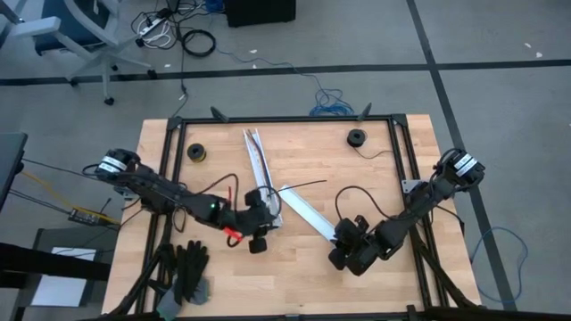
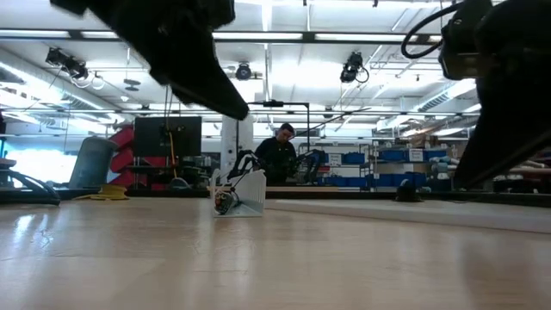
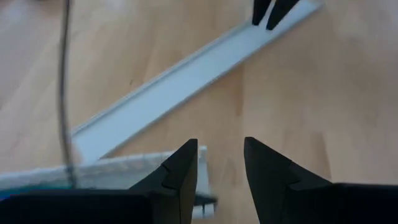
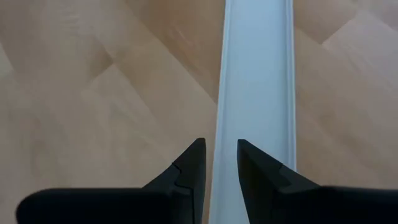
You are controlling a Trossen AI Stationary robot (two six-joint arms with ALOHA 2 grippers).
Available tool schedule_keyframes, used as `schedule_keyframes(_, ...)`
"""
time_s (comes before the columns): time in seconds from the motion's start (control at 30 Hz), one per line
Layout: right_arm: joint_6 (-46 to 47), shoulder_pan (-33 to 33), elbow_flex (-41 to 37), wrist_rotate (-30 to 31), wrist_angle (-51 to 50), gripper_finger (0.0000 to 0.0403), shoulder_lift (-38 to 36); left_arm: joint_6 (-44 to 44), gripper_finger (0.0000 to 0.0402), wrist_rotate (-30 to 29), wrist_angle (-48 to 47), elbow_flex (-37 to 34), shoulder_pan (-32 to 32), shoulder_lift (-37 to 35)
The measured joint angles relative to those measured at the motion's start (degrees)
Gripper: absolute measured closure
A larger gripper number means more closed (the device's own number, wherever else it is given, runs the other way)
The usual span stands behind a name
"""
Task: Ziptie cables
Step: Close the white cable duct
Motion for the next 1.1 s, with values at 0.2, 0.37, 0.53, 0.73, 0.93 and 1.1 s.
schedule_keyframes(0.2,-3.3,-2.1,0.0,-0.3,0.0,0.0328,0.0,-9.3,0.0296,-5.9,-9.3,6.0,-4.7,0.0)
schedule_keyframes(0.37,-10.5,-5.2,0.0,-11.0,0.9,0.0328,0.3,-17.9,0.0296,-9.6,-7.3,5.4,-7.8,1.0)
schedule_keyframes(0.53,-13.0,-6.7,0.2,-17.3,1.7,0.0328,2.6,-22.3,0.0296,-11.5,-1.3,5.3,-9.7,7.6)
schedule_keyframes(0.73,-12.4,-6.2,0.5,-17.8,-1.3,0.0333,4.7,-25.3,0.0296,-11.4,16.0,5.3,-11.1,18.1)
schedule_keyframes(0.93,-13.5,-6.0,0.8,-19.5,-2.6,0.0393,6.0,-26.9,0.0296,-11.8,30.1,5.3,-11.3,26.0)
schedule_keyframes(1.1,-12.8,-4.0,0.1,-14.8,-2.4,0.0401,4.5,-27.1,0.0296,-12.1,34.3,8.2,-11.3,31.3)
